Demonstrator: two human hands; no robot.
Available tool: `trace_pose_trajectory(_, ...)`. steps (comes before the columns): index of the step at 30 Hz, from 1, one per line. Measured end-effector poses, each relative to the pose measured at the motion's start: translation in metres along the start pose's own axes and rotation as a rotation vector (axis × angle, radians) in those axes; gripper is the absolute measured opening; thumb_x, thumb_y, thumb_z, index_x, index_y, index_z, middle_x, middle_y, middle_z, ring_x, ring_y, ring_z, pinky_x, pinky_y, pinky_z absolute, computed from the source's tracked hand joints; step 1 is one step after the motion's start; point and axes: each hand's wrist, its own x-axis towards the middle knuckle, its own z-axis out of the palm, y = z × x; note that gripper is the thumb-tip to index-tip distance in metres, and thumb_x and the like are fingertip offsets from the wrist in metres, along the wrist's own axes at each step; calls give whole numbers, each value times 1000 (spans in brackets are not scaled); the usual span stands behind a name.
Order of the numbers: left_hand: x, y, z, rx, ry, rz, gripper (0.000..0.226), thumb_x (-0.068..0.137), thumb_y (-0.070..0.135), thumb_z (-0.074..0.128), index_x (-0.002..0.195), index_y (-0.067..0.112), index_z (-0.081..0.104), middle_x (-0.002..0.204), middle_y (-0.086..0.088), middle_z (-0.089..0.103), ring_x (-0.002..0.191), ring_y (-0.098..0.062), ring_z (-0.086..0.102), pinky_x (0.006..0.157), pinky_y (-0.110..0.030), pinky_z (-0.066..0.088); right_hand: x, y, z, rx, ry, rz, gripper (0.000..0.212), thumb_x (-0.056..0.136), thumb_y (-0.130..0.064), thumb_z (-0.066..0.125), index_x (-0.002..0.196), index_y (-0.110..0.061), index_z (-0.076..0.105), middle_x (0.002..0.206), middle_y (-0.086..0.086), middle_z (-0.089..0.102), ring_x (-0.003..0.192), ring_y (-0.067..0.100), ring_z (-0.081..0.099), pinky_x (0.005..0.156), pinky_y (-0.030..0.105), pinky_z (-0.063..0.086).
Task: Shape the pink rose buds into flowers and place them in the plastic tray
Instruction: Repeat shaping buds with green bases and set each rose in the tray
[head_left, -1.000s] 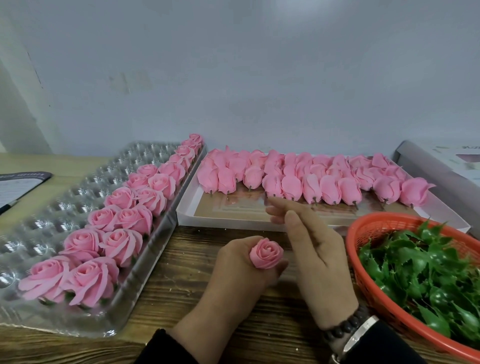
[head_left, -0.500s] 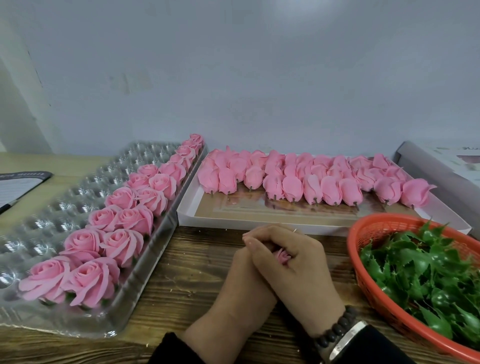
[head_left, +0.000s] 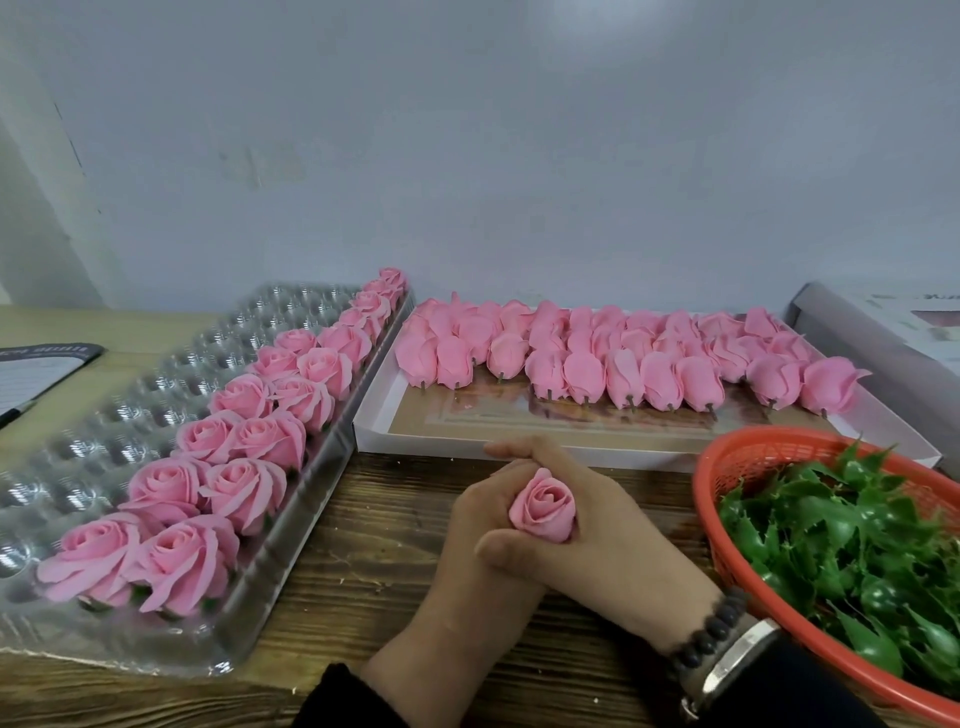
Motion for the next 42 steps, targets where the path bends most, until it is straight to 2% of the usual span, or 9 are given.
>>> trace_pose_trajectory(6, 2, 1, -7, 74, 3, -39, 10, 79, 1, 67, 77, -8, 62, 70, -16, 63, 65, -14, 58, 61, -26, 50, -3, 3, -2, 121, -5, -45, 82, 47, -71, 69, 122, -44, 47, 111, -20, 63, 104, -4, 59, 86, 15, 47)
trace_pose_trajectory(11, 4, 4, -8, 147, 46, -50, 23, 78, 1, 67, 72, 23, 65, 66, 7, 68, 63, -4, 63, 57, -14, 47, -5, -4, 4, 258, 320, -223, 37, 77, -45, 50, 103, -27, 68, 101, -13, 70, 95, 1, 64, 76, 10, 47)
trace_pose_trajectory(19, 1, 3, -1, 109, 24, -131, 42, 86, -19, 42, 70, 16, 59, 62, 13, 68, 63, 6, 63, 54, -7, 46, -4, -8, 28, -100, 473, -292, 35, 83, -34, 42, 91, -22, 74, 97, -17, 68, 100, 4, 61, 91, 29, 49)
trace_pose_trajectory(23, -5, -2, -1, 46, 76, -173, 39, 93, -3, 38, 75, 29, 47, 66, 11, 54, 62, 20, 54, 59, 1, 41, -3, -9, 28, -186, 471, -319, 33, 82, -32, 44, 93, -21, 73, 97, -17, 67, 101, -4, 57, 93, 28, 46)
trace_pose_trajectory(27, -2, 4, 0, -50, -16, -98, 56, 89, -14, 32, 62, 15, 71, 62, -1, 66, 63, 1, 63, 57, -12, 49, -3, -9, 26, -144, 405, -262, 33, 77, -43, 48, 106, -37, 64, 101, -20, 64, 103, -3, 55, 94, 31, 46)
trace_pose_trajectory(29, 1, 1, 0, -151, 31, -89, 42, 86, -15, 43, 67, 11, 70, 67, -4, 68, 66, -8, 65, 58, -18, 52, -3, -9, 24, -95, 327, -163, 40, 69, -55, 50, 109, -47, 55, 105, -22, 62, 106, 0, 55, 92, 30, 48)
trace_pose_trajectory(34, 1, -5, -2, -46, 53, -27, 13, 72, 31, 62, 74, 22, 71, 76, -3, 68, 74, -14, 65, 66, -29, 53, -5, -5, 14, -81, 173, -96, 65, 57, -68, 60, 118, -52, 45, 116, -23, 57, 113, -1, 51, 96, 30, 47)
trace_pose_trajectory(39, 2, -2, 1, 312, 96, 57, 23, 84, 14, 60, 69, 31, 61, 74, 21, 67, 71, 5, 64, 57, -7, 45, -7, -12, 19, -3, 448, -276, 31, 83, -51, 43, 101, -38, 65, 96, -20, 66, 97, 4, 61, 84, 20, 47)
trace_pose_trajectory(42, 2, 0, 1, 487, 71, 140, 32, 80, 15, 58, 70, 45, 55, 71, 35, 61, 75, 14, 60, 62, -2, 43, -4, -11, 23, -50, 517, -271, 32, 86, -42, 38, 92, -35, 68, 92, -20, 68, 95, 4, 62, 86, 24, 47)
